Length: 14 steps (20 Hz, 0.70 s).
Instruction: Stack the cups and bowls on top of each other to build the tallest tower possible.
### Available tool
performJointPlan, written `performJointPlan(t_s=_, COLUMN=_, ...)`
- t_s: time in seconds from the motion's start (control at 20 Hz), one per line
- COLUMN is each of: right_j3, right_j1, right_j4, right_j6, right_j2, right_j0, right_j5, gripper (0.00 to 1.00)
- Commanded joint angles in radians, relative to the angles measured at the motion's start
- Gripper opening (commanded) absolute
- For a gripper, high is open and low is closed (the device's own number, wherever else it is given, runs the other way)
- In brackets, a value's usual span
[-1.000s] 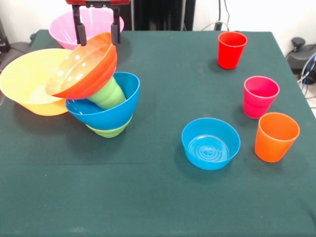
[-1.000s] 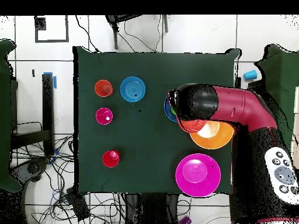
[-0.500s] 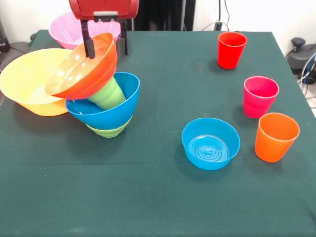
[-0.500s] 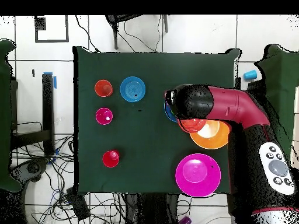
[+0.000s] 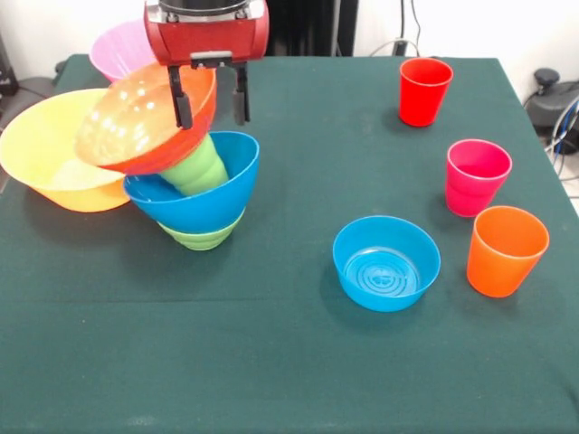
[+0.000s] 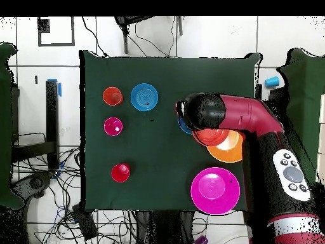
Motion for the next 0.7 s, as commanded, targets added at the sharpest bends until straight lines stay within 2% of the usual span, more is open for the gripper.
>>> performJointPlan(t_s=0.05, right_j3=-0.007, right_j1=0.076, right_j4=-0.096, right_j6=-0.03, right_j2=-0.036, right_j0=0.054, right_j5=0.1, gripper=1.0)
performJointPlan(t_s=0.25, right_j3=-0.045, right_j1=0.105, right_j4=-0.115, right_j6=0.004, right_j2=-0.072, right_j0=0.087, right_j5=0.115, gripper=1.0)
performJointPlan(t_s=0.7, right_j3=-0.069, right_j1=0.118, right_j4=-0.127, right_j6=0.047, right_j2=-0.141, right_j0=0.144, right_j5=0.082, gripper=1.0)
